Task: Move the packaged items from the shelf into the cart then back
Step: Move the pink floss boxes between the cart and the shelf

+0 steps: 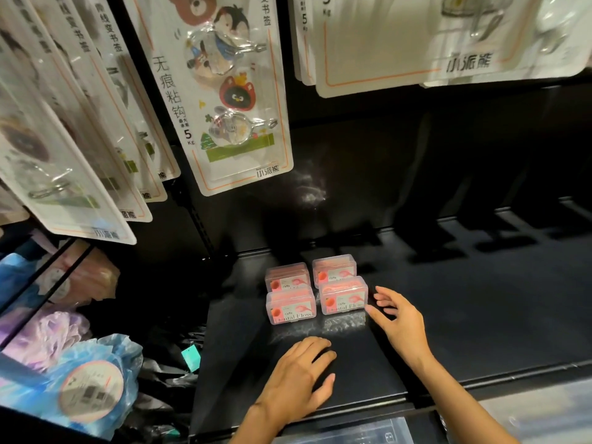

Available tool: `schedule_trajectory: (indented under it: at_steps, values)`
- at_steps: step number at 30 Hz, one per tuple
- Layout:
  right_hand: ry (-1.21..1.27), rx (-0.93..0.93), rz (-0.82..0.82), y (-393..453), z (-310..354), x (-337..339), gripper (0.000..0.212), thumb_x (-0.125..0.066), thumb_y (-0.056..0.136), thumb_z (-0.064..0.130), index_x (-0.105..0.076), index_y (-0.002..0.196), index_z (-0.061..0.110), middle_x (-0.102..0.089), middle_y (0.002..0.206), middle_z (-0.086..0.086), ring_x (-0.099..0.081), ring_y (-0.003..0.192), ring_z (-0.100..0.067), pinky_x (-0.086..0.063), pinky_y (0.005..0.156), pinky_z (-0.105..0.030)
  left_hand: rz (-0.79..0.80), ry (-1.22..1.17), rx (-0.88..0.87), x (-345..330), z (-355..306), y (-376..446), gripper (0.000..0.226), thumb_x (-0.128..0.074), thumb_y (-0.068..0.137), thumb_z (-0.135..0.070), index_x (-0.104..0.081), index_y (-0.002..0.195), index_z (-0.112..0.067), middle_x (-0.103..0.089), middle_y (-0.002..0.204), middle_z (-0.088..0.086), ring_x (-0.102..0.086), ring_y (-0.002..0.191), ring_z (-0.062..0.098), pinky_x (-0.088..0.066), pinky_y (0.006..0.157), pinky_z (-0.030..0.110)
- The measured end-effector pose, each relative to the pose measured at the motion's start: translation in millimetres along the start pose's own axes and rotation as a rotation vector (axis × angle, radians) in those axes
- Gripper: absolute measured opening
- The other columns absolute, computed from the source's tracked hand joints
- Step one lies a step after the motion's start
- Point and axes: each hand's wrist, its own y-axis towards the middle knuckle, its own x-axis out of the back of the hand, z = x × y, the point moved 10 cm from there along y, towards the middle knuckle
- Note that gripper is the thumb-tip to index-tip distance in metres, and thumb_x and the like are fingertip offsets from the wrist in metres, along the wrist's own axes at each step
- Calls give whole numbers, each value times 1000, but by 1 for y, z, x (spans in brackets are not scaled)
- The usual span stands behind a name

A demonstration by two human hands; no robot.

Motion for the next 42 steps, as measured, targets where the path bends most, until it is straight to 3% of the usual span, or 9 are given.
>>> schedule_trajectory:
  at_steps: [2, 4, 10, 13, 19, 22, 30, 37, 42]
  values:
    - [18, 9, -36, -15, -1, 19, 33, -72, 83, 14, -63, 114, 21, -66, 102, 6, -62, 94, -7, -51, 87, -25, -43, 0, 15, 4, -2, 2, 30, -55, 87, -38, -66, 110, -22, -61, 118, -7, -56, 111, 8, -46, 97, 21]
    - [20, 29, -66, -33, -3, 41, 27, -68, 86, 14, -63, 109, 28, -67, 100, 8, -63, 94, -8, -48, 85, -16, -105, -37, 59, 6, -9, 6, 27, -53, 90, -35, -67, 107, -18, -62, 115, -5, -58, 109, 10, -45, 96, 24]
    - [-156, 45, -130, -109, -22, 122, 27, -59, 93, 26, -63, 120, 21, -62, 113, 11, -58, 106, -7, -39, 92, -16, -58, -349, 258, -14, -77, 36, 66, -18, 90, -66, -42, 140, -31, -29, 144, -26, -20, 135, -11, -8, 112, 7]
    - [-244, -17, -139, -161, -41, 177, 39, -48, 92, 39, -58, 126, 23, -55, 124, 14, -49, 118, -4, -29, 97, -10, 9, -407, 197, -32, -148, 55, 84, -4, 79, -75, -34, 144, -31, -20, 143, -29, -11, 132, -15, 1, 106, 0]
    - [-298, -213, -339, -303, -100, 323, 58, -30, 85, 74, -44, 131, 43, -39, 140, 26, -33, 135, 0, -26, 109, -19, 113, -565, 3, -97, -316, 62, 77, -10, 86, -78, -33, 143, -32, -25, 149, -22, -18, 139, -9, -17, 117, 23]
    - [-332, -327, -507, -386, -126, 400, 80, -20, 72, 89, -43, 134, 43, -37, 145, 22, -29, 140, -6, -27, 112, -29, 199, -616, -81, -120, -410, 60, 68, -7, 81, -81, -20, 137, -46, -13, 145, -34, -4, 134, -21, -5, 114, 11]
    - [-325, -455, -845, -528, -152, 543, 65, -27, 80, 79, -39, 134, 44, -37, 145, 23, -31, 136, 1, -27, 111, -28, 346, -772, -366, -158, -638, 51, 67, -15, 87, -74, -25, 142, -36, -14, 146, -33, -6, 136, -19, -4, 109, 3]
    - [-261, -541, -1007, -564, -188, 616, 46, -41, 88, 50, -37, 134, 48, -22, 137, 50, -20, 131, 22, -13, 98, 2, 430, -734, -609, -193, -769, 82, 59, -20, 93, -65, -23, 146, -38, -13, 153, -30, -11, 142, -7, -15, 118, 32]
    - [-293, -613, -1111, -581, -228, 698, 61, -33, 83, 70, -35, 139, 44, -23, 139, 47, -13, 130, 26, -10, 102, -2, 432, -722, -728, -223, -855, 126, 53, -20, 94, -65, -21, 142, -45, -12, 153, -30, -10, 142, -6, -14, 118, 32]
